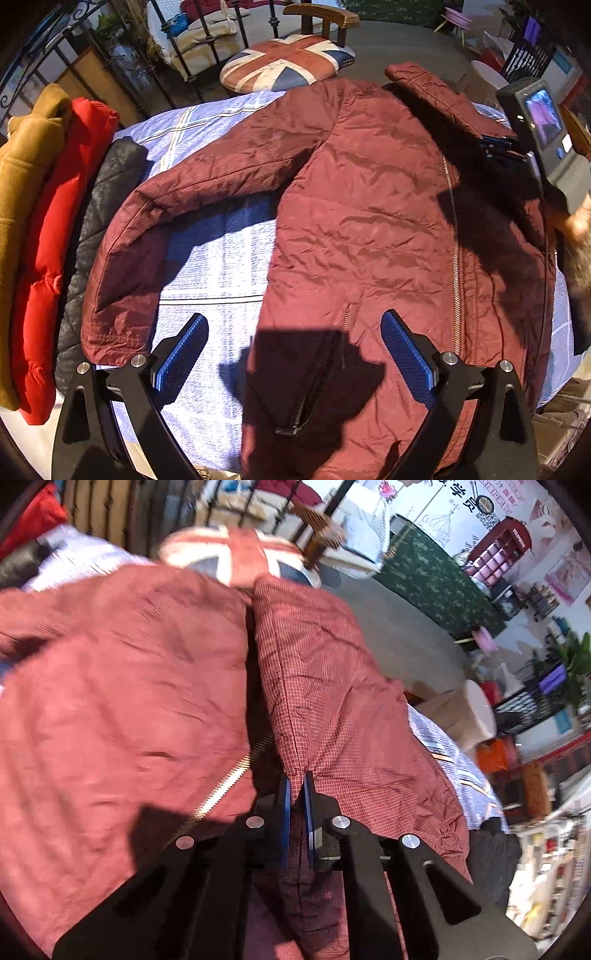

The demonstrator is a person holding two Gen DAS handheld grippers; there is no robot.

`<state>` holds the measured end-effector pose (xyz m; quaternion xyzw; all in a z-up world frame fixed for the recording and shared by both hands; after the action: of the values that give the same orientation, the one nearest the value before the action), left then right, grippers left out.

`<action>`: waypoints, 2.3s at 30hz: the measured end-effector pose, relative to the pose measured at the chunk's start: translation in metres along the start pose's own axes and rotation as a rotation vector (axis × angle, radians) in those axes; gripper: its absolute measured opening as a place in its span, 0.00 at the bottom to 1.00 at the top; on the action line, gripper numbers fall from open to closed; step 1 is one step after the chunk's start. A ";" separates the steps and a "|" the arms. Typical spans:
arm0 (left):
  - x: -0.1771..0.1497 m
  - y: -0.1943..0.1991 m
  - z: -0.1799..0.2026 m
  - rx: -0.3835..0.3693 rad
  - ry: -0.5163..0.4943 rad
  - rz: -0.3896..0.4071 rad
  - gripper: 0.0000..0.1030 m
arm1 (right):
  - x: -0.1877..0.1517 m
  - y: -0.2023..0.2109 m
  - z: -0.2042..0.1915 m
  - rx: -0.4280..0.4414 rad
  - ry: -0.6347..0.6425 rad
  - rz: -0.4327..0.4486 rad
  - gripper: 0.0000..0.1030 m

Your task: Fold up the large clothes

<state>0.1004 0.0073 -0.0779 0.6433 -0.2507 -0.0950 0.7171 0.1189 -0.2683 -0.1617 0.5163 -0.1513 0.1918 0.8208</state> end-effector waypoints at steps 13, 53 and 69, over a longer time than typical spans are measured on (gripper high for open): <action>0.014 -0.028 0.027 0.017 -0.058 -0.040 0.90 | -0.068 0.044 -0.057 0.274 0.095 -0.028 0.07; 0.109 -0.178 0.064 -0.003 0.036 -0.190 0.95 | -0.134 -0.034 0.054 0.101 -0.429 -0.304 0.77; 0.095 -0.169 0.061 -0.032 0.035 -0.164 0.93 | -0.114 -0.054 0.035 0.056 -0.429 -0.389 0.95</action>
<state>0.1835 -0.1159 -0.2162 0.6516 -0.1830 -0.1461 0.7215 0.0417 -0.3392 -0.2402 0.5867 -0.2142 -0.0790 0.7769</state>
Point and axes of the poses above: each gripper's, at about its wrist camera, not at the fingertips, and y roughly against the way its jaws point, z to its right, x to its top, the point moved 1 cm from there along -y, roughly the way its jaws point, and after that the axes turned 8 degrees about -x, right-handed, at the moved point
